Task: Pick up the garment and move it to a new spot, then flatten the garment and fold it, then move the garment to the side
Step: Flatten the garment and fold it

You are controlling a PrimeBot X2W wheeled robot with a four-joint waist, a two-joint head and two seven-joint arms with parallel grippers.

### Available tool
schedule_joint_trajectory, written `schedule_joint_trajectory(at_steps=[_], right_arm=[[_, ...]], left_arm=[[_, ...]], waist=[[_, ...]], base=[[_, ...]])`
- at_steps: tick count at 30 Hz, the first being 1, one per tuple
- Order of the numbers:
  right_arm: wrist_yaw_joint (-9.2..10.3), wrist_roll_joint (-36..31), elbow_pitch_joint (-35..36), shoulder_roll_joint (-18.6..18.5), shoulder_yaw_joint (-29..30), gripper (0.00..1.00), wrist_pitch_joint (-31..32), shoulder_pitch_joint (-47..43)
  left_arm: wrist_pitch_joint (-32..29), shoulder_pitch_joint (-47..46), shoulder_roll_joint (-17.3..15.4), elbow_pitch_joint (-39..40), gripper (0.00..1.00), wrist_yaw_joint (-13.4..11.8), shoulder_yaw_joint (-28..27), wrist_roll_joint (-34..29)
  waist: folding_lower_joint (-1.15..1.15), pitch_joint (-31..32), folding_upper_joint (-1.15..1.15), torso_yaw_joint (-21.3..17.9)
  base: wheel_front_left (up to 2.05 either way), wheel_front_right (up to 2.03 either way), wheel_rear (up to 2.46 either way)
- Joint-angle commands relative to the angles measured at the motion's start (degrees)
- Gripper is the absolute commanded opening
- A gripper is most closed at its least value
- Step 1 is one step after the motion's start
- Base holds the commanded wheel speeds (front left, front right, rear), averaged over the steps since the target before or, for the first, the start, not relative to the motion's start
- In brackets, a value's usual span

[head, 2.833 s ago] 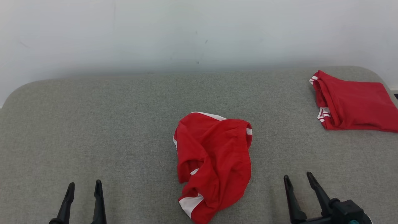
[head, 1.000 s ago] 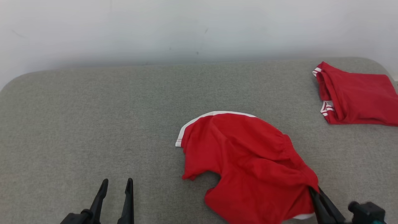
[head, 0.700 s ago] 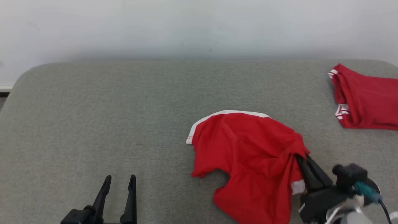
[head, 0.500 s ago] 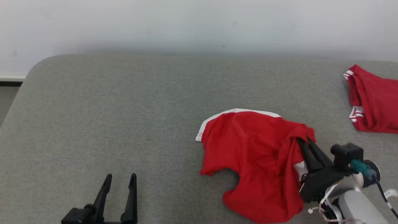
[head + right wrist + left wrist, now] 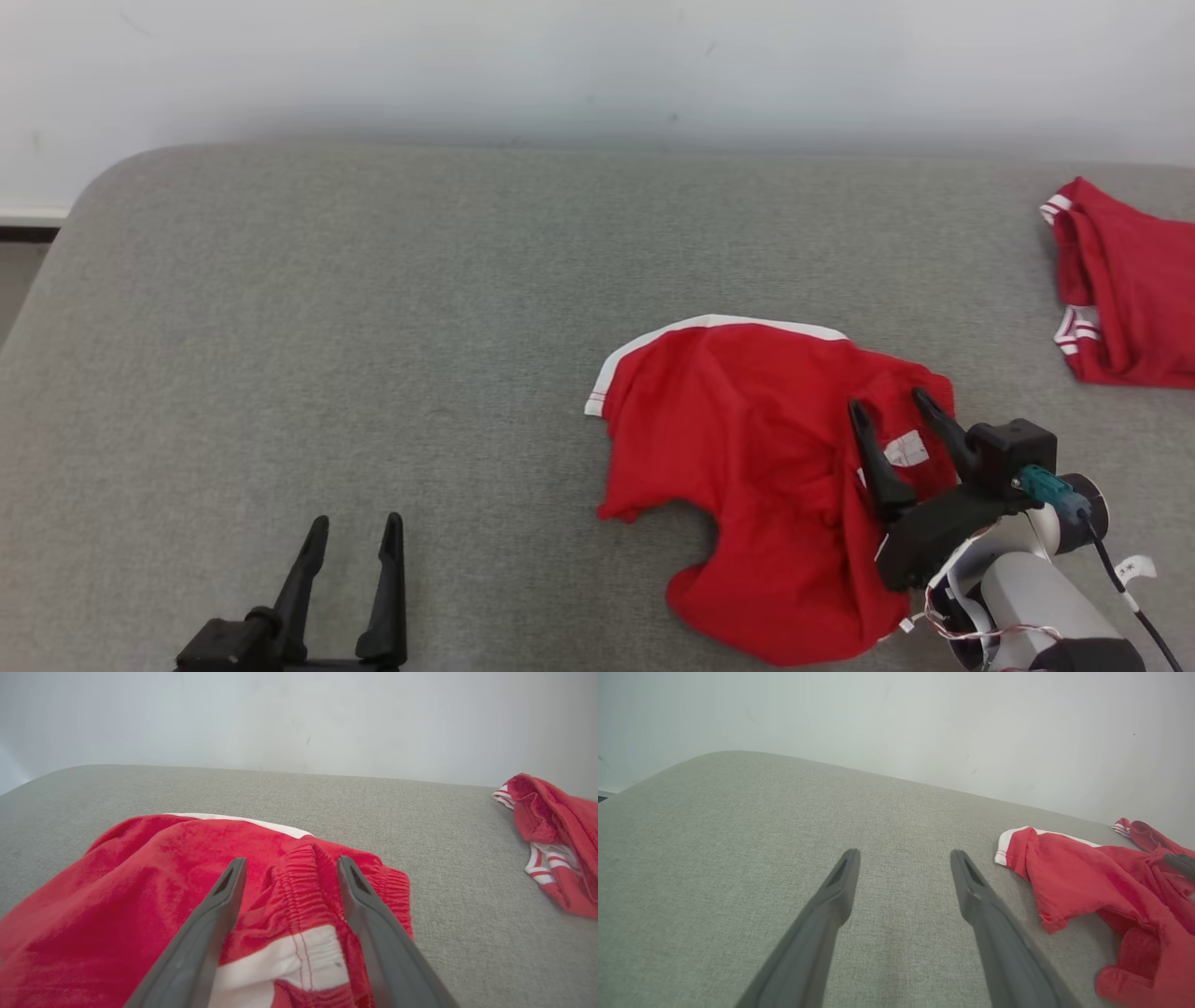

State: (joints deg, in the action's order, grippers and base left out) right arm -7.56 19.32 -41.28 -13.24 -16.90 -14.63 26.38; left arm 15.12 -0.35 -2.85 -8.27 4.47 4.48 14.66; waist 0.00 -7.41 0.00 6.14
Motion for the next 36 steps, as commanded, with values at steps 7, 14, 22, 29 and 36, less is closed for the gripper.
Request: schedule_joint_trajectory(at_steps=[7, 14, 22, 29, 36], right_arm=[[0.15, 0.0, 11.9, -1.4, 2.4, 1.00, -0.6, -7.2], [0.15, -3.8, 26.3, 0.0, 8.5, 1.00, -0.6, -16.5], [0.15, -6.2, 36.7, 3.3, 13.1, 1.00, -0.6, -25.8], [0.15, -7.4, 37.7, 4.4, 13.1, 1.00, -0.6, -27.8], [0.15, -7.2, 37.4, 4.2, 12.3, 1.00, -0.6, -26.4]], left_arm=[[0.0, 1.1, -0.1, 0.7, 1.00, -0.1, -2.2, -0.9], [0.0, 1.2, -0.1, 1.2, 1.00, 0.6, -4.3, -1.8], [0.0, 2.0, -0.1, 1.7, 1.00, 0.9, -6.5, -2.7], [0.0, 2.5, 0.0, 1.3, 1.00, 1.6, -4.6, -3.0], [0.0, 0.9, -0.1, -1.1, 1.00, 2.7, 5.6, -4.1]], waist=[[0.00, 2.0, 0.00, -4.7], [0.00, 2.5, 0.00, -6.9], [0.00, 3.4, 0.00, -7.5], [0.00, 3.6, 0.00, -7.9], [0.00, 3.0, 0.00, -8.7]], base=[[0.00, 0.00, 0.00], [0.00, 0.00, 0.00], [0.00, 0.00, 0.00], [0.00, 0.00, 0.00], [0.00, 0.00, 0.00]])
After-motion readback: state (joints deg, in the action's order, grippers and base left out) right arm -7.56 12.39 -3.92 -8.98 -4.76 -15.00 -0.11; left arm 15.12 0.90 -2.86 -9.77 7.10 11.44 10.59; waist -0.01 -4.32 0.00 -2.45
